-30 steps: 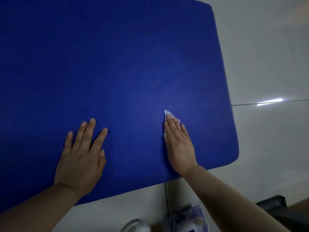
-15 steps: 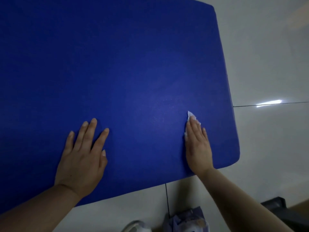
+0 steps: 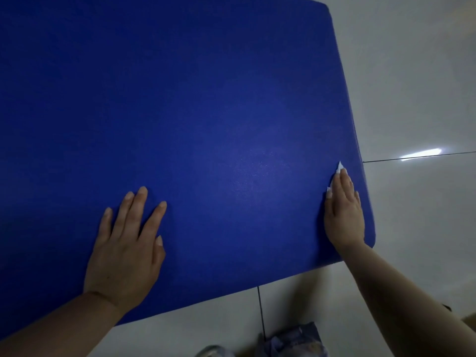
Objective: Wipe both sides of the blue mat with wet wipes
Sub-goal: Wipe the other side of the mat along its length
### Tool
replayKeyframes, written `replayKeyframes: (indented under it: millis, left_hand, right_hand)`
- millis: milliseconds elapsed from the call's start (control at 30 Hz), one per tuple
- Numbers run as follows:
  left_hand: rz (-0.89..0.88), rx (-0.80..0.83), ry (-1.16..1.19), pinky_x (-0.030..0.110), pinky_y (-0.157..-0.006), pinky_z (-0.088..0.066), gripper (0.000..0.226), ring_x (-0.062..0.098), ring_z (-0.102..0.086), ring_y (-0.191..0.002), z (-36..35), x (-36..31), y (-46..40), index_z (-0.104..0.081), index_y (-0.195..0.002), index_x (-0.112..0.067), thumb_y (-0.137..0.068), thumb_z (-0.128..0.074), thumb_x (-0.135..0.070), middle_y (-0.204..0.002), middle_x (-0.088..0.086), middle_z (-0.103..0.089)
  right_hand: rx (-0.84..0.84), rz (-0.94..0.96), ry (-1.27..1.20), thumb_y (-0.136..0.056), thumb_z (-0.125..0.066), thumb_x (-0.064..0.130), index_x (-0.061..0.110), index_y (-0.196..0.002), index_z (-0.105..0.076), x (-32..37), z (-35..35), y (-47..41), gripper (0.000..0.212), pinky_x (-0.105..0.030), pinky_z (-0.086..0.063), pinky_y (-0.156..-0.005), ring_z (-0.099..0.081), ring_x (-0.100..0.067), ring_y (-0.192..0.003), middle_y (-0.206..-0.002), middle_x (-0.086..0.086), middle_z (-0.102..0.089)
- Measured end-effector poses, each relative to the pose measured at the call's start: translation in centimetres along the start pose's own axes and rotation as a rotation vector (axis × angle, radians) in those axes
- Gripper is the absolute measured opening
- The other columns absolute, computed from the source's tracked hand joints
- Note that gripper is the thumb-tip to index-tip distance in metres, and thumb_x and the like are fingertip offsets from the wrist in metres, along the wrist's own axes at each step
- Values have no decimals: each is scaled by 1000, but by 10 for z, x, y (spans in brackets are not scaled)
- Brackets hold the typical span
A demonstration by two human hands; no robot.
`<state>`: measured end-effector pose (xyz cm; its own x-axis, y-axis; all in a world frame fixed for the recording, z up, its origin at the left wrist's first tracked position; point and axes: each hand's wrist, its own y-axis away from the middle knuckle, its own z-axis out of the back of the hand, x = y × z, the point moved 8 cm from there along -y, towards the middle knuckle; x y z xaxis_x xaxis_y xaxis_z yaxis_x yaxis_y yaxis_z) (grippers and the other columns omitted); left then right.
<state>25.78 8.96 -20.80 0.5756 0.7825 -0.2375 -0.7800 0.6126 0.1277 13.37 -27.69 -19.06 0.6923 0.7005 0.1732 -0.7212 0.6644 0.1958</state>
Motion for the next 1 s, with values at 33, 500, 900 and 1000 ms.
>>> replayKeyframes:
  millis: [33, 500, 900, 1000]
  left_hand:
    - [1, 1, 1, 52, -112, -12, 56, 37, -24, -142, 0, 0, 0, -38, -142, -7, -93, -26, -30, -154, 21, -25]
    - [-1, -49, 147, 57, -114, -16, 49, 32, -22, -143, 13, -22, -45, -53, -126, -5, -87, -29, -23, -153, 19, -29]
    - [-25, -65, -18, 46, -117, -3, 58, 31, -19, -144, 3, -30, -93, -32, -146, -2, -95, -25, -30, -156, 20, -21]
    - [-22, -64, -21, 46, -116, -4, 58, 32, -19, -144, 4, -29, -92, -31, -146, -2, -95, -25, -30, -157, 20, -20]
  right_hand:
    - [-6, 4, 9, -103, -27, 31, 17, -151, -15, 0, 3, 0, 52, -34, -8, -119, -11, -15, -145, -158, 2, -12]
    - [-115, 11, -57, -104, -23, 19, 12, -151, -13, 22, -3, -3, 48, -35, -6, -119, -7, -16, -146, -158, -4, -13]
    - [-157, -51, -50, -103, -22, 17, 12, -152, -11, 29, -1, -29, 51, -39, -6, -119, -7, -18, -146, -159, -2, -12]
    - [-35, 416, -36, -102, -24, 19, 12, -150, -20, 110, -27, 4, 49, -35, -8, -119, -10, -15, -146, -158, -1, -17]
